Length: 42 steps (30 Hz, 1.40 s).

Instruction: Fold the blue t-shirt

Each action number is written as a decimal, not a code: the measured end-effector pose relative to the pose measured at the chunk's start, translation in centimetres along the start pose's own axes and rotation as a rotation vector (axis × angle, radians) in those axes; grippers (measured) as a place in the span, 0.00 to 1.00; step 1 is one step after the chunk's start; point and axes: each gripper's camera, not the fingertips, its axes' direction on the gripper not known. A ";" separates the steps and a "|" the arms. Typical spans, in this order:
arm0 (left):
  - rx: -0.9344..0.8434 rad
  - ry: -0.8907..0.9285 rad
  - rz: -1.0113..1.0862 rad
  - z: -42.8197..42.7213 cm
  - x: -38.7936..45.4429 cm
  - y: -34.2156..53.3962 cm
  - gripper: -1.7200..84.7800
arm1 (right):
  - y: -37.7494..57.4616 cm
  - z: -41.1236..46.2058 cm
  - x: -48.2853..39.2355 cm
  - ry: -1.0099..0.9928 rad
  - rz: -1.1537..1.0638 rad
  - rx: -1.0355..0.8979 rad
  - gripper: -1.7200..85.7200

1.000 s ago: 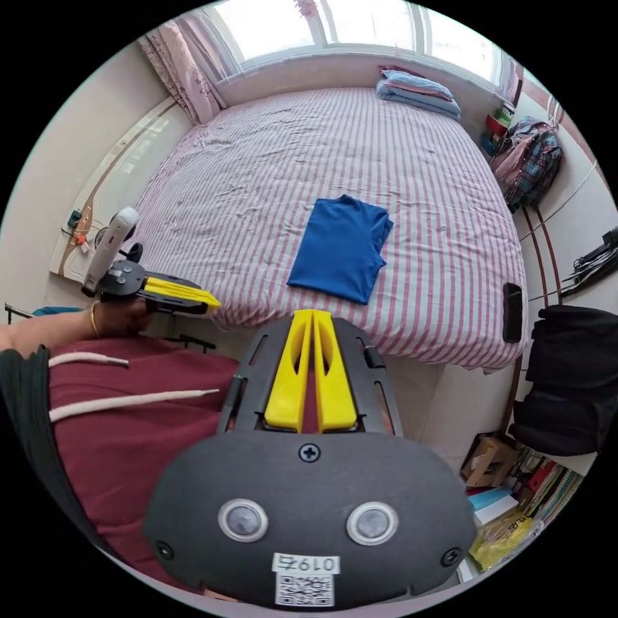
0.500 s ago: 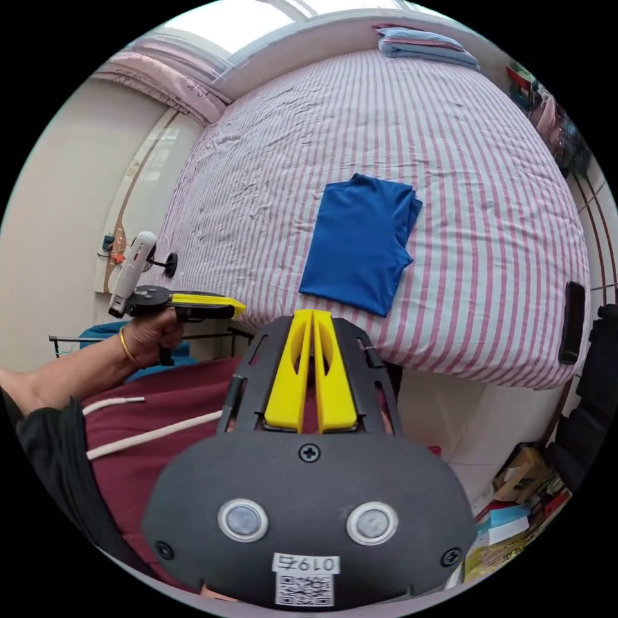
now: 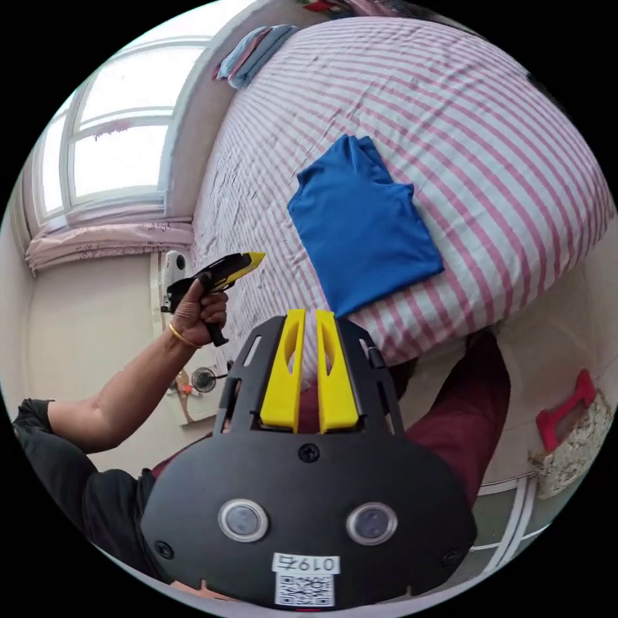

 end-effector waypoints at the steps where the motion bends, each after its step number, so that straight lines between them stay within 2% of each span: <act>1: -0.008 0.031 -0.001 -0.4 -1.9 -1.1 0.03 | 1.1 2.2 0.4 -0.063 0.065 0.029 0.08; 4: -0.003 0.155 -0.051 -1.2 -7.1 -2.9 0.03 | 3.9 8.1 1.7 -0.233 0.220 0.092 0.12; 7: -0.012 0.251 -0.094 -1.4 -11.8 -4.2 0.03 | 6.5 13.4 2.2 -0.345 0.315 0.129 0.11; 12: -0.072 0.170 0.004 -1.6 -15.4 -6.7 0.05 | 8.4 19.0 0.7 -0.276 0.300 0.177 0.11; 17: -0.049 0.258 0.008 -1.3 -19.6 -9.6 0.10 | 9.6 24.0 0.4 -0.356 0.357 0.295 0.14; 22: -0.066 0.266 0.013 -1.2 -22.7 -11.4 0.11 | 11.4 30.0 -0.6 -0.495 0.456 0.399 0.14; 30: -0.075 0.331 -0.031 -2.4 -28.6 -11.5 0.10 | 14.3 37.3 -3.6 -0.574 0.545 0.429 0.13; 42: -0.117 0.349 0.060 -3.2 -33.1 -11.0 0.10 | 14.3 46.3 -6.9 -0.606 0.577 0.491 0.13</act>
